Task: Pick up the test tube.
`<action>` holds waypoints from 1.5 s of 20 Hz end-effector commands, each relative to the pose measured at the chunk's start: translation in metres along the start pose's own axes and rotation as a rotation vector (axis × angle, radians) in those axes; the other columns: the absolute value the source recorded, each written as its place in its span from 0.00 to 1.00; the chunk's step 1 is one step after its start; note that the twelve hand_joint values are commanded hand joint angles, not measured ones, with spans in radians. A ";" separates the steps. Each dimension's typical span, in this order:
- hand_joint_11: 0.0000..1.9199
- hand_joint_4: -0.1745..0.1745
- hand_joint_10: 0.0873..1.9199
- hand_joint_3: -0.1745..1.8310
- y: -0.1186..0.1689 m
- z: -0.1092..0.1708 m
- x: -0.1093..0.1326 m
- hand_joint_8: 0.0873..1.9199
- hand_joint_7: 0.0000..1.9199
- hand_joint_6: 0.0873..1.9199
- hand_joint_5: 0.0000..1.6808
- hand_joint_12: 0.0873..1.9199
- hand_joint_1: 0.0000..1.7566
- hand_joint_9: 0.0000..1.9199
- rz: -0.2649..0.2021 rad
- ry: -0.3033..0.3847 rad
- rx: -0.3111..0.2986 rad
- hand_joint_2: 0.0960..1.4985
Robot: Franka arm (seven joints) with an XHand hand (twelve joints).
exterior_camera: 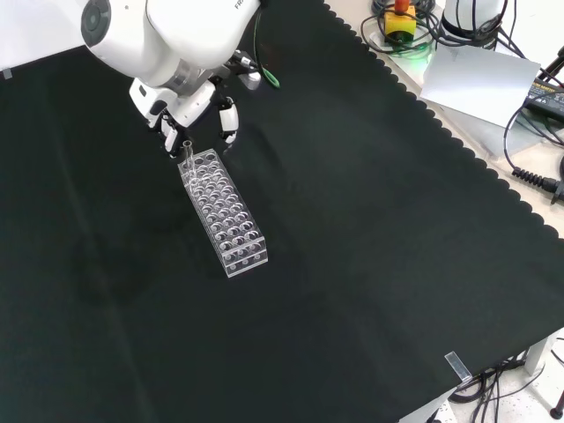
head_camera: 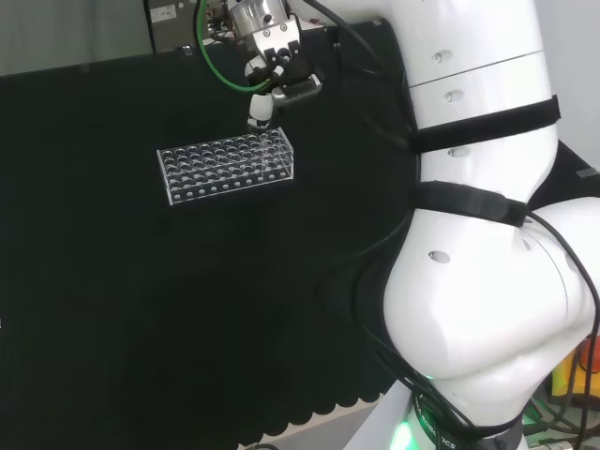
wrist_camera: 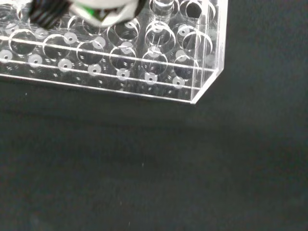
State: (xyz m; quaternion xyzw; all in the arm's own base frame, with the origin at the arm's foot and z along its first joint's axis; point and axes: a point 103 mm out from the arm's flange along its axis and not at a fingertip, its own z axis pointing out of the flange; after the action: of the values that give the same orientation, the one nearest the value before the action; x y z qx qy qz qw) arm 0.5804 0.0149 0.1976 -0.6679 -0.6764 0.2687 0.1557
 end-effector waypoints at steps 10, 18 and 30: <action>0.16 0.26 0.34 0.47 0.012 -0.005 0.006 0.37 0.47 0.34 0.32 0.76 0.55 0.38 0.013 0.063 -0.052 0.40; 0.21 0.21 0.31 0.48 0.015 -0.010 0.018 0.35 0.56 0.38 0.38 0.74 0.58 0.47 0.019 0.081 -0.128 0.39; 0.67 0.00 0.31 0.31 0.016 -0.017 0.007 0.21 0.88 0.22 0.79 0.45 0.69 0.86 0.127 0.404 -0.351 0.47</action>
State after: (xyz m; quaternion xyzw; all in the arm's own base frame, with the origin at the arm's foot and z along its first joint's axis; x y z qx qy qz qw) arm 0.5970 0.0313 0.1884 -0.7219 -0.6651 0.1387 0.1314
